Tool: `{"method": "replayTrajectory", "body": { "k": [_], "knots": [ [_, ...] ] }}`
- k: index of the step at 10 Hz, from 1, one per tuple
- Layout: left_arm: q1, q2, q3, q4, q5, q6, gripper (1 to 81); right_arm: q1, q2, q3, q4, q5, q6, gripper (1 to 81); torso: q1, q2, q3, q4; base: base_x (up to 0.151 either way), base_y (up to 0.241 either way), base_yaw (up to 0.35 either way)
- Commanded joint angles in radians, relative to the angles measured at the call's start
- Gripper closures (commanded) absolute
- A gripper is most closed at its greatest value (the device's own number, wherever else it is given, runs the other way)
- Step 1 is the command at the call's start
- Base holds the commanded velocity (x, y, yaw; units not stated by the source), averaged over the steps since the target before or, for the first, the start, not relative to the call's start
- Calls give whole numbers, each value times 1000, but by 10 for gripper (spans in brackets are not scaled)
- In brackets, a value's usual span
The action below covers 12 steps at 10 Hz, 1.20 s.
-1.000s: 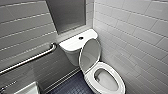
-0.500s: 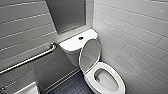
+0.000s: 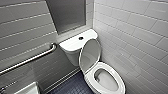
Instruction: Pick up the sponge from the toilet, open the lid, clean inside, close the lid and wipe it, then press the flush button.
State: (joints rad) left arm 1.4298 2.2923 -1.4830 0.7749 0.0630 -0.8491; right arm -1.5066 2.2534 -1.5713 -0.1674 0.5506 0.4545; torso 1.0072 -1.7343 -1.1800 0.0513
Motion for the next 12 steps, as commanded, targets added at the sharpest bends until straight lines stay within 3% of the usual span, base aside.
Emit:
{"method": "replayTrajectory", "body": {
  "k": [1,2,3,6,9,12],
  "knots": [
    [4,39,-70,-417,66,444,10,73,-115,138,-24,-82,23,811,0,0,0,0,0,0,0],
    [4,58,-97,-580,55,613,10,109,-155,177,-18,-110,23,811,0,0,0,0,0,0,0],
    [7,73,-109,-645,43,702,10,158,-189,210,-6,-139,23,811,0,0,0,0,0,0,0],
    [24,109,-152,-651,52,725,10,306,-248,289,-3,-196,23,811,0,0,0,0,0,0,0],
    [31,161,-210,-645,55,728,10,504,-288,360,45,-346,23,811,0,0,0,0,0,0,0],
    [21,205,-269,-643,46,729,10,686,-276,349,94,-448,23,811,0,0,0,0,0,0,0]
  ]
}}
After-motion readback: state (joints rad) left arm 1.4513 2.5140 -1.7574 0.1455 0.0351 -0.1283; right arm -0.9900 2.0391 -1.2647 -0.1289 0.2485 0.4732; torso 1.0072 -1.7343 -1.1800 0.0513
